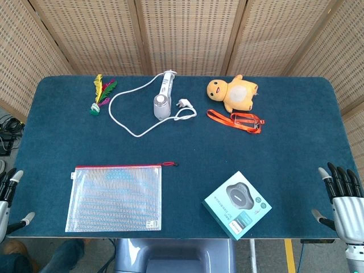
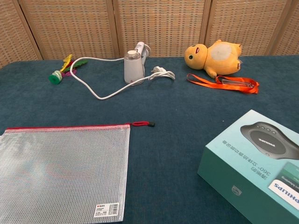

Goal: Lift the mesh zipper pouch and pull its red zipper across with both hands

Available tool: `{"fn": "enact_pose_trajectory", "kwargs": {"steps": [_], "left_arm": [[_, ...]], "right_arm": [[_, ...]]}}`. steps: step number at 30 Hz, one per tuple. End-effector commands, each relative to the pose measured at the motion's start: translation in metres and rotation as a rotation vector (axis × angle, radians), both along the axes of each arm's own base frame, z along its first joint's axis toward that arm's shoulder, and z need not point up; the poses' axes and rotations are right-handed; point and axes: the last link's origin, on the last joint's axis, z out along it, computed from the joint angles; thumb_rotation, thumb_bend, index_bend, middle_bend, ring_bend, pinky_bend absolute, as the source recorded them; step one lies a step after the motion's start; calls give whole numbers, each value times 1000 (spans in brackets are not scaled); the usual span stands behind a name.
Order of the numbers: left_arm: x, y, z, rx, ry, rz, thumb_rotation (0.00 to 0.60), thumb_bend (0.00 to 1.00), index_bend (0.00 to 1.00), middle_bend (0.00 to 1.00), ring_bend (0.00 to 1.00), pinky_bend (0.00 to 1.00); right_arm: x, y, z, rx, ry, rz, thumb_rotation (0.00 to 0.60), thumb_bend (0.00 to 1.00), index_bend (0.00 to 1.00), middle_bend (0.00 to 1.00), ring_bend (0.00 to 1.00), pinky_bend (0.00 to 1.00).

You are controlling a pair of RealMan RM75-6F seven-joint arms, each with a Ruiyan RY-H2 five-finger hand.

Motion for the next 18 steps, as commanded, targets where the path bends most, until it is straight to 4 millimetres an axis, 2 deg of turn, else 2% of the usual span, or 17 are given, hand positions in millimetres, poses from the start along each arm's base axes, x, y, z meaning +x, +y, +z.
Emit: {"fn": "enact_pose_trajectory", "kwargs": {"steps": [1, 8, 11, 12, 14, 15, 16, 17, 18], "left_arm": [[0, 0, -1, -3, 2, 2, 600, 0, 0, 0, 0, 0], [-1, 4, -8, -29, 11, 3, 600, 0, 0, 0, 0, 0], [0, 15, -16, -57, 19, -2, 600, 0, 0, 0, 0, 0], [4, 22, -20, -62, 6, -13, 600, 0, 0, 54, 22, 0], [10, 34, -26, -70, -16, -32, 600, 0, 0, 305, 218, 75], [13, 40, -28, -78, -24, -41, 600, 0, 0, 500, 394, 217], [16, 45, -31, -86, -32, -51, 600, 0, 0, 603, 505, 339], [22, 54, -35, -103, -45, -67, 600, 0, 0, 712, 629, 530], [37, 75, -46, -151, -68, -102, 600, 0, 1, 797, 723, 675]], "right_arm": [[0, 0, 0, 1, -2, -1, 600, 0, 0, 0, 0, 0], [1, 1, 0, 6, -3, 8, 600, 0, 0, 0, 0, 0], [1, 0, 0, 2, -2, 10, 600, 0, 0, 0, 0, 0], [1, 0, 1, 0, -2, 8, 600, 0, 0, 0, 0, 0], [0, 0, 1, -2, -2, 3, 600, 0, 0, 0, 0, 0], [0, -1, 2, -2, -1, 0, 600, 0, 0, 0, 0, 0], [0, -1, 2, -2, 0, -2, 600, 0, 0, 0, 0, 0], [0, -1, 2, -2, 1, -4, 600, 0, 0, 0, 0, 0], [-1, -2, 3, -5, 2, -8, 600, 0, 0, 0, 0, 0]]}}
